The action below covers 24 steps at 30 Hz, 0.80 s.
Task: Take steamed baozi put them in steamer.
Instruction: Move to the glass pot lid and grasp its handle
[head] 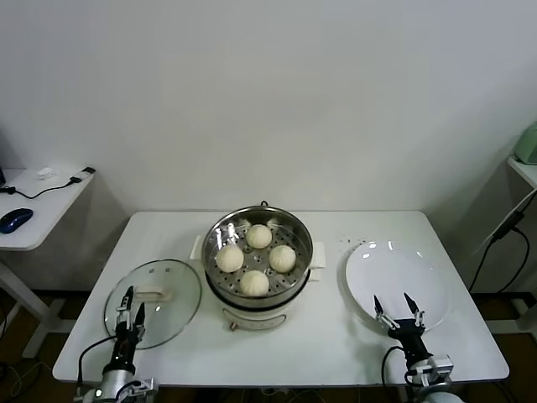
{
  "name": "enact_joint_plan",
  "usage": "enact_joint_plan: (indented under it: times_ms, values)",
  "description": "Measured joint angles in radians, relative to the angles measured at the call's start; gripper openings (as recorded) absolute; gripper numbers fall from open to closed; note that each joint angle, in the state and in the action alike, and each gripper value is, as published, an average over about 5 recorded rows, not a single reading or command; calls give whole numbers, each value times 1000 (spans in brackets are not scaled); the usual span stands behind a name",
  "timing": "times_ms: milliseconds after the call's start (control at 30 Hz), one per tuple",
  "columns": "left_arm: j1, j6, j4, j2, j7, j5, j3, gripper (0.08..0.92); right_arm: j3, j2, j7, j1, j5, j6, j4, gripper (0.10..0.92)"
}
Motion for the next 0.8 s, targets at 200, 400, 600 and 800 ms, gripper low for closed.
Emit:
enact_joint_plan:
  times_ms: [200,400,600,800]
  values:
    - [-45,8,34,7,13,10,15,823,5,7,0,-8,-8,-5,8,823]
    - [-89,8,70,9,20,6,31,823,8,14,0,-14,-17,-8,14,823]
    - [-123,8,104,13,21,3,39,793,10,20,-1,-16,-28,-10,16,823]
    - [-146,-4,144,21,13,9,40,632,11,27,-3,-19,-37,-10,19,823]
